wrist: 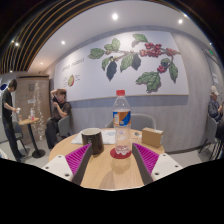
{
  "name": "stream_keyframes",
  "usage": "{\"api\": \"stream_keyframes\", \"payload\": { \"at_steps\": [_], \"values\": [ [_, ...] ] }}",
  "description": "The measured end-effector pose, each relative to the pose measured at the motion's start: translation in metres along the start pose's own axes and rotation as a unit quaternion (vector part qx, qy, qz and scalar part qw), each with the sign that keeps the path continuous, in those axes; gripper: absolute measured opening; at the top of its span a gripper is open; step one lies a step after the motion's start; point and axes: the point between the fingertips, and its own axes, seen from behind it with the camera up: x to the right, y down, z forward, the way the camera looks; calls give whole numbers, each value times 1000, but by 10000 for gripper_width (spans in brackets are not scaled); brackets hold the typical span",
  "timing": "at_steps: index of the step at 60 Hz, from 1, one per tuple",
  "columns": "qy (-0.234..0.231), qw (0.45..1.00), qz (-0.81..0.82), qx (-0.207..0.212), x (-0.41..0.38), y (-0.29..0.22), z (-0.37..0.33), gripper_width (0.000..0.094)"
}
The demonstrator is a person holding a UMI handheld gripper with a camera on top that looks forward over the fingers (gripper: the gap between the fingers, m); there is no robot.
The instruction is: Pour water
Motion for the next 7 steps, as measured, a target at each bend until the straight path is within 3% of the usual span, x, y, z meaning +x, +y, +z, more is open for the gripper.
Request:
{"api": "stream_keyframes", "payload": {
  "at_steps": [7],
  "values": [
    [-21, 1000, -1, 1, -6, 18, -24, 849]
  ]
}}
